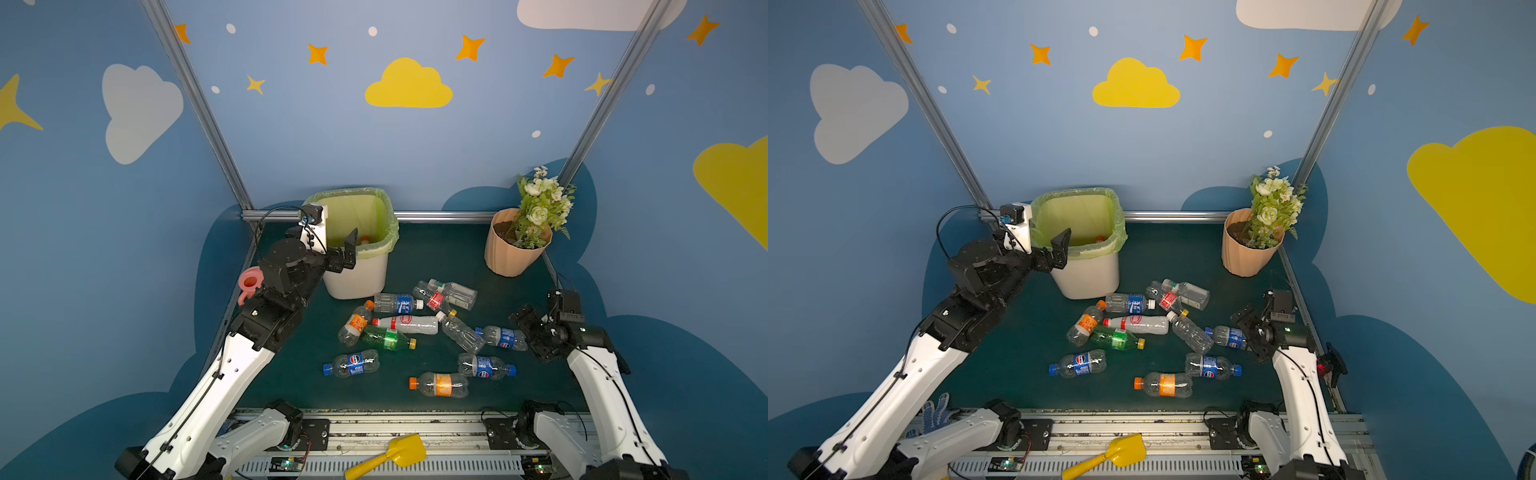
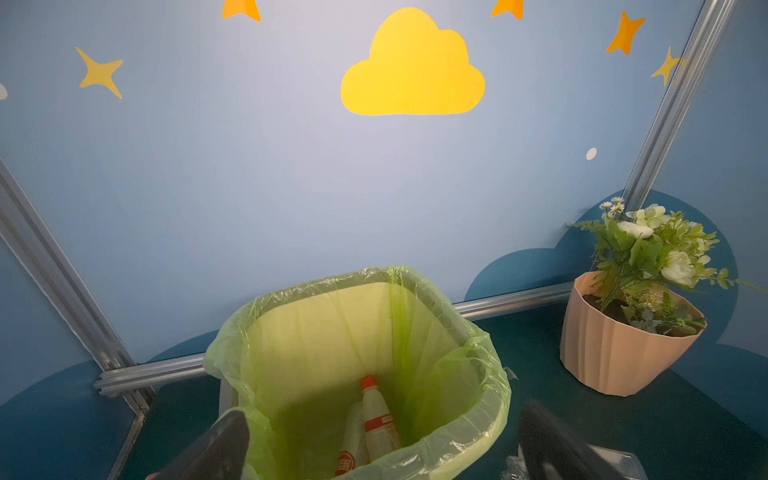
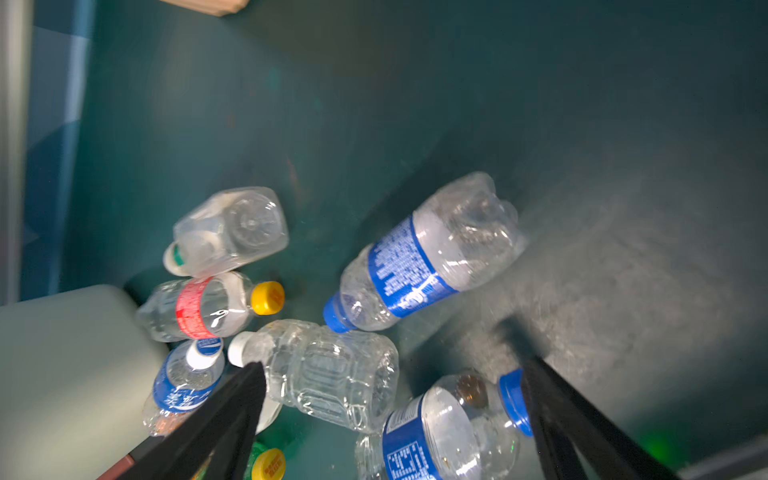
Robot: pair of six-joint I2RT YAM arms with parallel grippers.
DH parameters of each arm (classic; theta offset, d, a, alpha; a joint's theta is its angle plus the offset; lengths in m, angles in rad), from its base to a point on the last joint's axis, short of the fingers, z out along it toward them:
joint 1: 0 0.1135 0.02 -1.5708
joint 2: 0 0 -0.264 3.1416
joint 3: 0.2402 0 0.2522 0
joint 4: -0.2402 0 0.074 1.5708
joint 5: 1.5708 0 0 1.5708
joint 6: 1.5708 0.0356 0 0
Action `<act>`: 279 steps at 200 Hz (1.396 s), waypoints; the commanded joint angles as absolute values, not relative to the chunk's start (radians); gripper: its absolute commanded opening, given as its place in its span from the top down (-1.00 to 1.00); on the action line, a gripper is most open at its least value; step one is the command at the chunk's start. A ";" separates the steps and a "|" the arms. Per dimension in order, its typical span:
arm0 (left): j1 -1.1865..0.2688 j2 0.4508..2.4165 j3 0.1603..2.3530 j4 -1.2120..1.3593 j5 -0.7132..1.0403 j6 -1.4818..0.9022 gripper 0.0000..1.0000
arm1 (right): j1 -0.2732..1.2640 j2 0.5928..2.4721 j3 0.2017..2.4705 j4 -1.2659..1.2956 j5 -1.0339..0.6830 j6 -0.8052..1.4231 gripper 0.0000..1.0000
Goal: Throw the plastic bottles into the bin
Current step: 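Lift the soy-milk bottle with the left gripper and release it into the bin, then lower the right gripper onto a blue-labelled water bottle while the left hovers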
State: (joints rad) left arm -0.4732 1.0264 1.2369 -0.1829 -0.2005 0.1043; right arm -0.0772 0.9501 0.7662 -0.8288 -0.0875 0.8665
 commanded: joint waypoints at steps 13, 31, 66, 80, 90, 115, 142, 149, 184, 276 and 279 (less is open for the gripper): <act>-0.473 1.073 1.287 -0.182 -0.216 0.189 -1.00 | -0.081 1.036 0.780 -0.851 -0.143 0.958 -0.89; -0.471 1.099 1.304 -0.182 -0.218 0.205 -1.00 | -0.081 1.076 0.790 -0.863 -0.156 0.975 -0.88; -0.468 1.133 1.317 -0.170 -0.214 0.222 -1.00 | -0.081 1.136 0.789 -0.848 -0.166 1.009 -0.88; -0.468 1.141 1.324 -0.174 -0.218 0.227 -1.00 | -0.081 1.169 0.784 -0.833 -0.174 1.021 -0.88; -0.470 1.142 1.325 -0.175 -0.223 0.231 -1.00 | -0.081 1.196 0.785 -0.820 -0.176 1.029 -0.88; -0.467 1.136 1.330 -0.184 -0.239 0.238 -1.00 | -0.081 1.266 0.810 -0.790 -0.160 1.035 -0.88; -0.466 1.132 1.339 -0.210 -0.246 0.239 -1.00 | -0.081 1.335 0.858 -0.777 -0.147 1.031 -0.88; -0.465 1.131 1.341 -0.215 -0.252 0.243 -1.00 | -0.081 1.355 0.867 -0.773 -0.150 1.031 -0.88; -0.462 1.126 1.353 -0.230 -0.274 0.266 -1.00 | -0.080 1.442 0.904 -0.773 -0.139 1.028 -0.83; -0.456 1.091 1.330 -0.256 -0.359 0.284 -1.00 | -0.070 1.618 0.993 -0.773 -0.138 1.003 -0.52; -0.457 1.091 1.330 -0.257 -0.362 0.285 -1.00 | -0.069 1.624 0.996 -0.773 -0.137 1.003 -0.52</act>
